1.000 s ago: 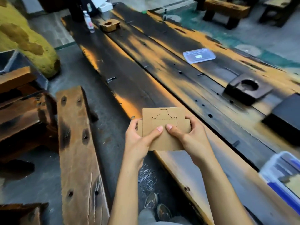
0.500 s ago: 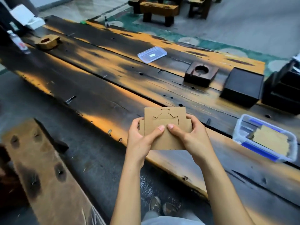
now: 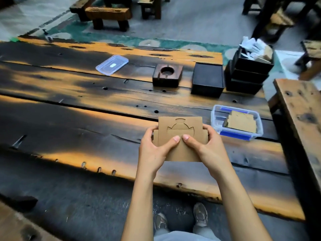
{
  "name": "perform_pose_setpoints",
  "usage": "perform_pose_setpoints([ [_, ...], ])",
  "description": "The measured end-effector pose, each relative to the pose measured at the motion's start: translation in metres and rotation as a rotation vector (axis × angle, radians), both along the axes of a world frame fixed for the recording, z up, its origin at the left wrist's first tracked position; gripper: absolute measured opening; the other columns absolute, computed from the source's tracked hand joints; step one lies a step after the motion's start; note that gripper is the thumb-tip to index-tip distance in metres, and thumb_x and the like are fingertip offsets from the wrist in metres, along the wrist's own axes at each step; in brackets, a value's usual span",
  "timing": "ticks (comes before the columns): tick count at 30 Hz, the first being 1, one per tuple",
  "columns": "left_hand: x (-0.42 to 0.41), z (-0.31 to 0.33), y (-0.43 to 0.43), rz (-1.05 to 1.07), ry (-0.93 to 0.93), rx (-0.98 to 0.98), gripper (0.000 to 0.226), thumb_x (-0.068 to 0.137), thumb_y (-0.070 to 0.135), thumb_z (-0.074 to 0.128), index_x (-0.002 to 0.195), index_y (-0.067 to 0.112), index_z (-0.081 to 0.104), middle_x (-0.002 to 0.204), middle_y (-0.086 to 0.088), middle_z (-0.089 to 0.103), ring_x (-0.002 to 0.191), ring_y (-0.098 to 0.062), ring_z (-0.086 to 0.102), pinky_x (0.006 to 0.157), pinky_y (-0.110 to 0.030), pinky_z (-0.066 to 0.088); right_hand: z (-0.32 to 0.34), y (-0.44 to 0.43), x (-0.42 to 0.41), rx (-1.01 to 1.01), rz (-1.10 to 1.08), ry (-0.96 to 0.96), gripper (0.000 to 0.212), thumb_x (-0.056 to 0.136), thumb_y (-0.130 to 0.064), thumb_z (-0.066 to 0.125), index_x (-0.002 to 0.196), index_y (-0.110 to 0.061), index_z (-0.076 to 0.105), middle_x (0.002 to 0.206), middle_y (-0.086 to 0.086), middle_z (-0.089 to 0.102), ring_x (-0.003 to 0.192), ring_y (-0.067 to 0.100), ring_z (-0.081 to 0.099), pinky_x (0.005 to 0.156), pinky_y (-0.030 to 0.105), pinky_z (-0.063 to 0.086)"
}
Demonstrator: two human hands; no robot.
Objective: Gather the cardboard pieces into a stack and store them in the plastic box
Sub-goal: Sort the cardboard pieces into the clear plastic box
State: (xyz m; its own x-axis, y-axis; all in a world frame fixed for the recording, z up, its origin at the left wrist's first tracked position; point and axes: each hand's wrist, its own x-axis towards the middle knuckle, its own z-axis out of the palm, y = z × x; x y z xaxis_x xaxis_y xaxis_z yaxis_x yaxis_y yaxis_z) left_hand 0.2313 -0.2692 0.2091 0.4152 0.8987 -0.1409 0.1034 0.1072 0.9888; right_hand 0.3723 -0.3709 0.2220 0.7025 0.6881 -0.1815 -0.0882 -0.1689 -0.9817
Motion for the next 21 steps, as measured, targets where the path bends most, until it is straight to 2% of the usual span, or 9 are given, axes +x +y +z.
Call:
perform_pose_setpoints([
  [3,0.031,-0.002,-0.012,-0.057,0.077,0.041,0.066,0.063,0.054,0.092,0.119,0.037,0.063,0.108,0.015,0.077,0.098,-0.001,0.073,0.086,-0.038,0.064,-0.003,-0.017,0.027,0.012,-0.045,0.015,0.063,0.069,-0.036,0.090,0.124,-0.025,0.064,0.113,-0.002,0.077,0.101,0.017,0.074,0.077,0.036,0.063],
  [6,0.058,-0.001,-0.024,-0.107,0.172,0.115,0.084,0.061,0.066,0.088,0.132,0.046,0.047,0.111,0.025,0.070,0.101,0.007,0.067,0.092,-0.036,0.061,-0.005,-0.033,0.056,0.015,-0.089,0.016,0.059,0.069,-0.034,0.090,0.121,-0.026,0.065,0.109,-0.003,0.078,0.098,0.014,0.075,0.077,0.033,0.062],
  [8,0.080,0.001,-0.033,-0.186,0.218,0.155,0.105,0.055,0.073,0.088,0.142,0.052,0.032,0.128,0.022,0.063,0.115,-0.002,0.063,0.098,-0.035,0.056,-0.007,-0.045,0.081,0.016,-0.106,0.020,0.053,0.074,-0.025,0.091,0.121,-0.024,0.066,0.107,-0.003,0.079,0.096,0.014,0.076,0.079,0.034,0.062],
  [10,0.104,0.003,-0.041,-0.294,0.248,0.230,0.119,0.048,0.070,0.092,0.144,0.053,0.024,0.144,0.017,0.049,0.126,-0.007,0.053,0.099,-0.026,0.049,-0.008,-0.056,0.109,0.020,-0.127,0.037,0.050,0.077,-0.018,0.089,0.122,-0.019,0.065,0.105,-0.001,0.080,0.095,0.015,0.076,0.076,0.030,0.062],
  [12,0.131,0.004,-0.048,-0.401,0.290,0.324,0.117,0.046,0.061,0.097,0.138,0.051,0.025,0.142,0.018,0.042,0.122,-0.002,0.047,0.092,-0.012,0.042,-0.009,-0.067,0.141,0.017,-0.146,0.043,0.048,0.078,-0.015,0.089,0.120,-0.017,0.066,0.102,-0.003,0.081,0.092,0.013,0.077,0.069,0.022,0.060],
  [13,0.140,0.004,-0.049,-0.458,0.326,0.361,0.114,0.047,0.056,0.097,0.135,0.049,0.025,0.139,0.018,0.041,0.119,-0.002,0.046,0.088,-0.010,0.041,-0.010,-0.071,0.152,0.012,-0.155,0.041,0.047,0.077,-0.015,0.089,0.119,-0.017,0.067,0.101,-0.004,0.081,0.091,0.012,0.077,0.067,0.020,0.060],
  [17,0.199,0.003,-0.056,-0.670,0.490,0.478,0.102,0.055,0.038,0.099,0.127,0.041,0.027,0.132,0.018,0.038,0.117,-0.009,0.045,0.096,-0.031,0.046,-0.017,-0.090,0.216,-0.035,-0.175,0.050,0.047,0.076,-0.017,0.091,0.116,-0.024,0.067,0.101,-0.008,0.080,0.091,0.008,0.076,0.070,0.022,0.060],
  [21,0.250,-0.005,-0.067,-0.691,0.610,0.627,0.083,0.062,0.026,0.096,0.115,0.035,0.034,0.128,0.013,0.039,0.111,-0.026,0.055,0.089,-0.043,0.053,-0.030,-0.102,0.265,-0.074,-0.170,0.087,0.051,0.074,-0.018,0.092,0.118,-0.024,0.066,0.104,-0.004,0.080,0.093,0.012,0.077,0.077,0.031,0.061],
])
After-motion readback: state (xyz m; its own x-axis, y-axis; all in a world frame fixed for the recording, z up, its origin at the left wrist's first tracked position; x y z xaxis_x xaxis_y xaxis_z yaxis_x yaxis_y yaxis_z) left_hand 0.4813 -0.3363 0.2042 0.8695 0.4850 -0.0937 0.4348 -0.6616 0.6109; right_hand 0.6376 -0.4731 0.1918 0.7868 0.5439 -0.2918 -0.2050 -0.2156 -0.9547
